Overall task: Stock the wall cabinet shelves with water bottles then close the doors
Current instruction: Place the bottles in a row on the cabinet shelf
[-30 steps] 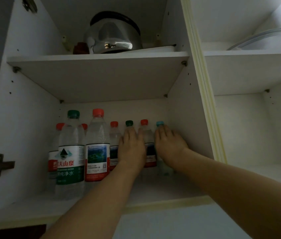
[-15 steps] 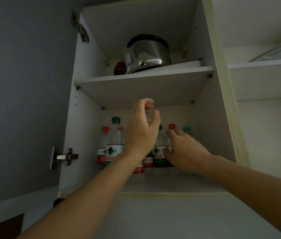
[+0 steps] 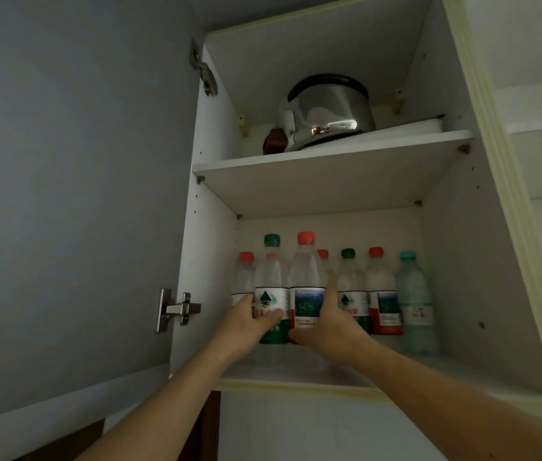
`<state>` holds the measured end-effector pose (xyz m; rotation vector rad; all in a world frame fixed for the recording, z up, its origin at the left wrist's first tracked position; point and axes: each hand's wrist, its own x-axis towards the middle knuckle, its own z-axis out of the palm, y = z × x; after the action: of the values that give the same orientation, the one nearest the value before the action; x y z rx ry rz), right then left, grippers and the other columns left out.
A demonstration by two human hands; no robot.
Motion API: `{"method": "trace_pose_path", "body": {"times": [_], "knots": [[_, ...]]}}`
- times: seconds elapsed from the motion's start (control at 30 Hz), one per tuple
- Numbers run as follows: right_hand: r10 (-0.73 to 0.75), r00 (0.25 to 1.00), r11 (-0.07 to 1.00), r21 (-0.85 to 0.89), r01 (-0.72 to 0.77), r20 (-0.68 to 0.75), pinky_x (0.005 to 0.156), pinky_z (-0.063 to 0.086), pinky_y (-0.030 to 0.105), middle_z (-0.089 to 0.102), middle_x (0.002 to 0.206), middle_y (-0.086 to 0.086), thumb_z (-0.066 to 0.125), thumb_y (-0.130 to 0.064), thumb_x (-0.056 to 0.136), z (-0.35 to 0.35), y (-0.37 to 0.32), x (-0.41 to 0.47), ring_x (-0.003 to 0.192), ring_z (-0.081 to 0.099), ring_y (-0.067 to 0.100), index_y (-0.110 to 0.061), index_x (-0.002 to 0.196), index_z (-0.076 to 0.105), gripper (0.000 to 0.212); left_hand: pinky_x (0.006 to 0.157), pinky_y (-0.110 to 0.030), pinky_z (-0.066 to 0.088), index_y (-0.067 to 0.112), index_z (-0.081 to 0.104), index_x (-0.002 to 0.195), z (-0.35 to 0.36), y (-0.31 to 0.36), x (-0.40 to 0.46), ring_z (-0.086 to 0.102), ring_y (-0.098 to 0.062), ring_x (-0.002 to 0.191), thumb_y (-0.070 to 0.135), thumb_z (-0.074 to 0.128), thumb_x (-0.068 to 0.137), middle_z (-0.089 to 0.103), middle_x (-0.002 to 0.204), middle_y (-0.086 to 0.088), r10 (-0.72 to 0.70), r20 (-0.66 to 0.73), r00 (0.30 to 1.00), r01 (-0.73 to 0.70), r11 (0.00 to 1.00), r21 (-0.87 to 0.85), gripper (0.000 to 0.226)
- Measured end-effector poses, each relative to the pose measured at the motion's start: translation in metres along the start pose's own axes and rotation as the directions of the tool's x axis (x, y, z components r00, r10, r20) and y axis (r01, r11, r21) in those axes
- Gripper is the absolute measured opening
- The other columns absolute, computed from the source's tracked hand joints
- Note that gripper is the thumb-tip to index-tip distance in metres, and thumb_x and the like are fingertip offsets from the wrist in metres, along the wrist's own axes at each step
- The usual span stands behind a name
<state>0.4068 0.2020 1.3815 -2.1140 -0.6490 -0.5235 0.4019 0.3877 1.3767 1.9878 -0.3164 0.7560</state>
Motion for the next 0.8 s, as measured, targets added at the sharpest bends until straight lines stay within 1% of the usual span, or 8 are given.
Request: {"method": "trace_pose_path", "body": {"times": [0.1,0.2,0.33,0.43,0.5,0.53,0.63,0.8], "knots": [[0.008,1.0,0.998,0.067,-0.007,-0.001,0.093,0.058,0.038,0.066,0.123,0.005,0.081,-0.018,0.085,0.002,0.009,0.008,0.102,0.069,0.019,-0.017,0.16,-0.005,0.115,0.095,-0.04,0.058,0.023,0.058,0.131,0.002,-0.005,0.007,0.069,-0.009,0.106,0.035,0.073,0.092,0.071,0.12,0.006,0.021,0.036,0.999,-0.021,1.0,0.003,0.043],[0.028,1.0,0.999,0.018,-0.028,0.004,0.081,0.06,0.031,0.064,0.112,-0.001,0.083,-0.022,0.083,-0.01,0.015,0.01,0.096,0.068,0.014,-0.017,0.155,0.011,0.102,0.091,-0.034,0.058,0.028,0.055,0.131,0.007,-0.003,0.011,0.067,-0.006,0.106,0.04,0.072,0.092,0.068,0.119,0.011,0.012,0.076,0.997,-0.013,1.0,0.01,0.044],[0.066,0.997,0.998,-0.023,-0.067,-0.027,0.074,0.055,0.022,0.061,0.122,0.002,0.082,-0.024,0.084,-0.032,0.029,0.004,0.092,0.064,0.009,-0.019,0.155,0.008,0.103,0.067,-0.015,0.049,0.036,0.051,0.12,0.032,0.012,0.013,0.061,0.008,0.092,0.043,0.069,0.093,0.059,0.102,0.025,0.033,0.129,0.991,-0.036,0.999,0.025,0.033],[0.099,0.994,0.993,-0.066,-0.102,-0.049,0.075,0.055,0.019,0.06,0.127,0.004,0.08,-0.025,0.085,-0.056,0.04,-0.004,0.092,0.063,0.009,-0.014,0.157,-0.002,0.109,0.058,-0.012,0.049,0.036,0.048,0.116,0.06,0.027,0.017,0.059,0.01,0.083,0.033,0.07,0.095,0.06,0.099,0.024,0.055,0.194,0.98,-0.062,0.998,0.032,0.03],[0.139,0.988,0.986,-0.085,-0.144,-0.065,0.088,0.057,0.029,0.063,0.129,0.008,0.08,-0.024,0.086,-0.074,0.048,-0.01,0.1,0.067,0.016,-0.011,0.158,-0.002,0.11,0.064,-0.017,0.053,0.03,0.048,0.121,0.08,0.038,0.019,0.06,0.001,0.093,0.027,0.07,0.095,0.064,0.113,0.014,0.076,0.229,0.97,-0.087,0.996,0.037,0.034],[0.147,0.986,0.985,-0.077,-0.152,-0.074,0.092,0.057,0.033,0.064,0.126,0.008,0.08,-0.022,0.085,-0.082,0.052,-0.014,0.101,0.067,0.018,-0.011,0.157,0.003,0.106,0.075,-0.022,0.056,0.028,0.049,0.123,0.091,0.043,0.02,0.061,-0.005,0.101,0.025,0.07,0.095,0.064,0.122,0.008,0.088,0.241,0.966,-0.099,0.994,0.034,0.035],[0.142,0.981,0.986,-0.069,-0.152,-0.135,0.091,0.058,0.035,0.064,0.115,0.003,0.083,-0.017,0.082,-0.102,0.063,-0.029,0.097,0.067,0.016,-0.015,0.15,0.022,0.091,0.102,-0.035,0.051,0.022,0.047,0.14,0.119,0.055,0.019,0.059,-0.015,0.121,0.028,0.069,0.095,0.061,0.139,0.001,0.105,0.259,0.96,-0.117,0.993,0.033,0.05],[0.161,0.965,0.978,-0.099,-0.185,-0.206,0.098,0.055,0.039,0.064,0.128,0.007,0.081,-0.02,0.084,-0.115,0.072,-0.041,0.107,0.067,0.021,-0.021,0.15,0.025,0.087,0.105,-0.033,0.044,0.022,0.038,0.147,0.144,0.063,0.019,0.056,-0.02,0.128,0.038,0.067,0.095,0.056,0.145,0.0,0.107,0.223,0.969,-0.131,0.986,0.098,0.061]]}}
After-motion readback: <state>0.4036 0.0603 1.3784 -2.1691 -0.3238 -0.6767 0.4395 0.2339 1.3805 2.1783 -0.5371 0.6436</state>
